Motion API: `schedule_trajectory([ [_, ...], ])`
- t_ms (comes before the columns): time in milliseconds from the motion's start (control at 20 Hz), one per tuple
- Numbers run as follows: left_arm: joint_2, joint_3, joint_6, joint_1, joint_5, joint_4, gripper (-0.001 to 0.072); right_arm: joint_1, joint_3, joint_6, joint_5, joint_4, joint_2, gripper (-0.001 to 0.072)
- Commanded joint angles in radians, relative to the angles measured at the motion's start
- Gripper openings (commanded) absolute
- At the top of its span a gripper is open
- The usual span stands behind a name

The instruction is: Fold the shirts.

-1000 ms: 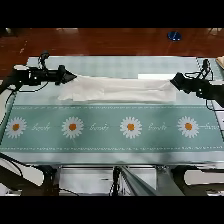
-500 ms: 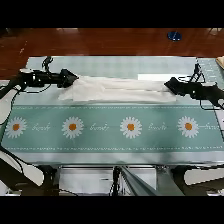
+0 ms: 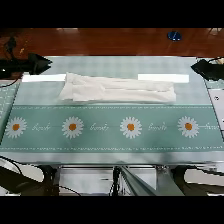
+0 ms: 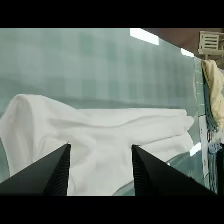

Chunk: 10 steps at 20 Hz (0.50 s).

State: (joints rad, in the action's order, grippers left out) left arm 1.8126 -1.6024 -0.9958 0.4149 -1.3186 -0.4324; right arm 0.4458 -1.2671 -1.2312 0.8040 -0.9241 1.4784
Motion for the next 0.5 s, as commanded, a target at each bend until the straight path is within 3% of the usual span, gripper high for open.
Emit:
schedule_trajectory([
  [0, -0.039, -0.012, -0.004, 0.009, -0.109, -0.013, 0.0470, 0.091, -0.047, -0.105, 0.276, -0.006, 0.091, 0.0598],
  [150, -0.039, -0.012, -0.004, -0.031, -0.147, -0.023, 0.0470, 0.147, -0.047, -0.042, 0.383, 0.240, 0.208, 0.0608],
  [450, -0.038, -0.012, 0.000, -0.105, -0.149, -0.024, 0.0469, 0.121, -0.047, -0.041, 0.346, 0.159, 0.274, 0.0606],
])
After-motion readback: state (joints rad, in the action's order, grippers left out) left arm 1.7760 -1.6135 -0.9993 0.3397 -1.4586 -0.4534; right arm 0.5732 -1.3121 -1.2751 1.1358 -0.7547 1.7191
